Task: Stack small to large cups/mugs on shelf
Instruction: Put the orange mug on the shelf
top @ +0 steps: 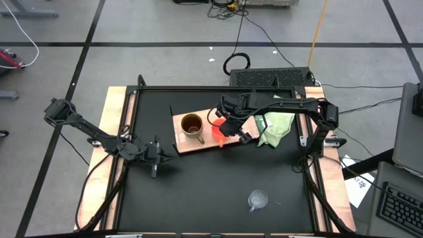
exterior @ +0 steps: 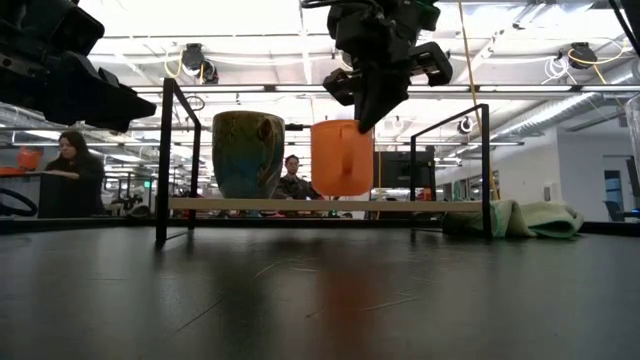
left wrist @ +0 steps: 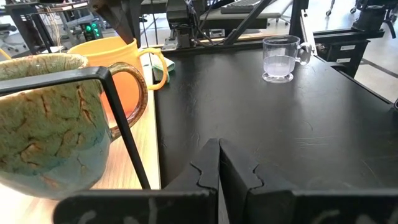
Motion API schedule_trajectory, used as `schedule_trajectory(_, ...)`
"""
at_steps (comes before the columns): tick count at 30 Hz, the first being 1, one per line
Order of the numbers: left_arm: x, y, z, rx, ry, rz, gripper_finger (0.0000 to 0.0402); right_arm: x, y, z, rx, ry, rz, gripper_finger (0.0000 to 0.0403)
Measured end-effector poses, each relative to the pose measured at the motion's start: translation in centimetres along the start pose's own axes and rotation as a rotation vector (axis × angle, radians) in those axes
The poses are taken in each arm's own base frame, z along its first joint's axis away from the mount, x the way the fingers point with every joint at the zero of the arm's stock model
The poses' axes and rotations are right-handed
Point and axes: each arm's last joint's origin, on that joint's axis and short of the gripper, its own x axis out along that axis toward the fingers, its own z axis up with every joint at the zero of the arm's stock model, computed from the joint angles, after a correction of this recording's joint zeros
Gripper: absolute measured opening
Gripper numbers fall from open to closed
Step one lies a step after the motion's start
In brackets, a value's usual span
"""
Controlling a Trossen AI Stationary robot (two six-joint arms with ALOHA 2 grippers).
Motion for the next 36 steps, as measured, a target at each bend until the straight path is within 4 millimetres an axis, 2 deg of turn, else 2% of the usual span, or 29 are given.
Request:
schedule_trajectory(17,0.0,0.0,0.0,-0.006,0.001,-0.005,0.001,0.0,-0.2,0.1,0.012,-0.016,-0.015,0.0)
schedule_trajectory(26,0.0,0.0,0.0,-0.006,0.001,-0.004,0.001,1.0,0.1,-0.5,0.006,-0.008,-0.007,0.0)
schedule_trajectory(36,0.0,0.0,0.0,-0.005,0.001,-0.004,0.001,1.0,0.0,-0.7,0.012,-0.001,-0.013,0.0)
